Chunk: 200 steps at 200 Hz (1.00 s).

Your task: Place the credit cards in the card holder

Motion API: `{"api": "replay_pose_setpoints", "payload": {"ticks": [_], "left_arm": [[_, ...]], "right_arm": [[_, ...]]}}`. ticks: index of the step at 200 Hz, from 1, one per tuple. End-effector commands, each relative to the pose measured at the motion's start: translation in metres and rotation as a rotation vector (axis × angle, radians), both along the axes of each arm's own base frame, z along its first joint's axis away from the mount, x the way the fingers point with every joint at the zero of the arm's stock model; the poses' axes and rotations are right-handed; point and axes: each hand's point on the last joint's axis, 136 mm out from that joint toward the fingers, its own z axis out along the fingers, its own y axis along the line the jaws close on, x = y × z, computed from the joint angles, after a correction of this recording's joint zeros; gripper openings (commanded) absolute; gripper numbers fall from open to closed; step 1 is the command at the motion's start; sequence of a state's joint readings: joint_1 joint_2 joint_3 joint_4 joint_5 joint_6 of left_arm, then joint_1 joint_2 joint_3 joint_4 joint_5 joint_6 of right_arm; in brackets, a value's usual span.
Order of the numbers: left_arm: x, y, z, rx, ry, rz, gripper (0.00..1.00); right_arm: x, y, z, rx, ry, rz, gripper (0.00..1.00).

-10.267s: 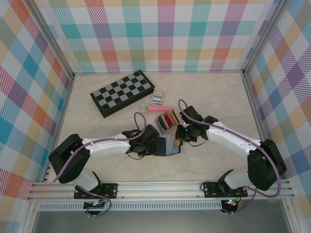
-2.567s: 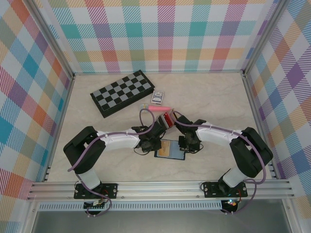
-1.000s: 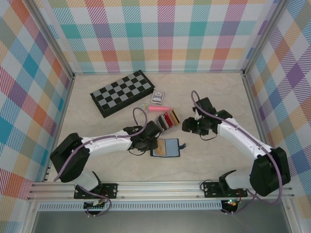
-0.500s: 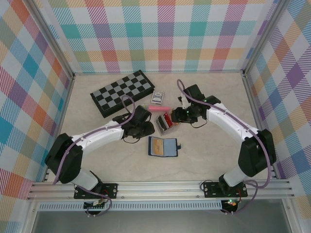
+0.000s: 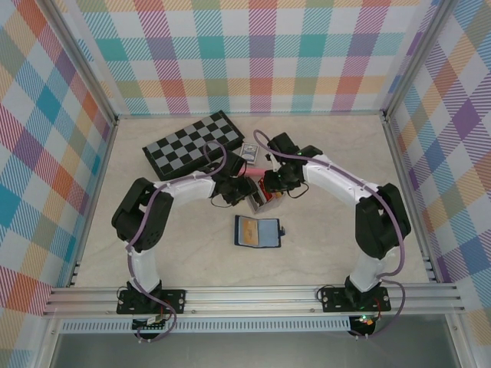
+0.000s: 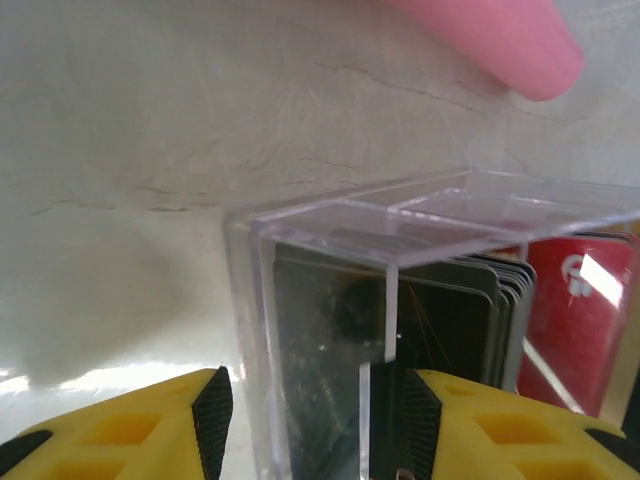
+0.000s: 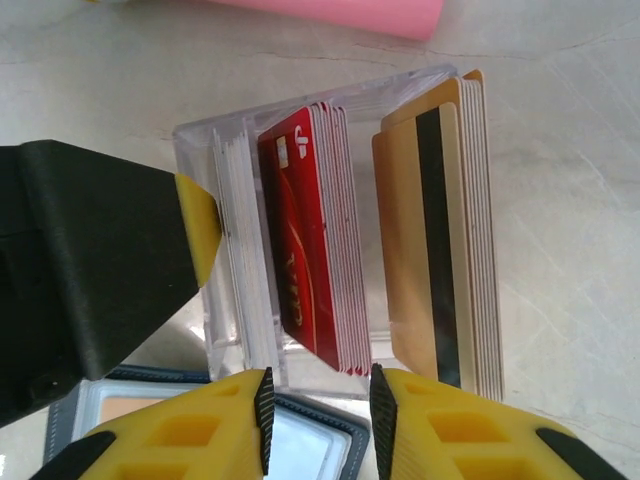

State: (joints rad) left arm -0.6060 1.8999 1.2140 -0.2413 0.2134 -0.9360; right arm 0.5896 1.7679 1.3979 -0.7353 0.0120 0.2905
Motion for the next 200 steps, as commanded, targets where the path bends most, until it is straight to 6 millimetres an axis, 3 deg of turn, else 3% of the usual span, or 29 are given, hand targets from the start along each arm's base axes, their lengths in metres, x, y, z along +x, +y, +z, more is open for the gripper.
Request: {"api": "replay_pose_setpoints", "payload": {"ticks": [1, 62, 159, 200], "left_arm": [[0.009, -0.009, 0.007, -0.06, -0.009, 0.023, 0.46], [-0.002, 0.006, -0.014, 0.016, 0.031, 0.02, 0.25], [-0.006, 0.007, -0.018, 0.022, 0.022, -0.002, 0.2], [-0.008, 0.01, -0.02, 0.035, 0.022, -0.002, 0.19]], "right_arm": [[0.006, 0.009, 0.003, -0.003, -0.014, 0.044, 0.33], [0.015, 0.01, -0.012, -0.126, -0.053, 0.089, 0.32], [0.036, 0.005, -0.038, -0.333, -0.134, 0.137, 0.35], [0.041, -0.004, -0.028, -0.376, -0.187, 0.128, 0.29]]}}
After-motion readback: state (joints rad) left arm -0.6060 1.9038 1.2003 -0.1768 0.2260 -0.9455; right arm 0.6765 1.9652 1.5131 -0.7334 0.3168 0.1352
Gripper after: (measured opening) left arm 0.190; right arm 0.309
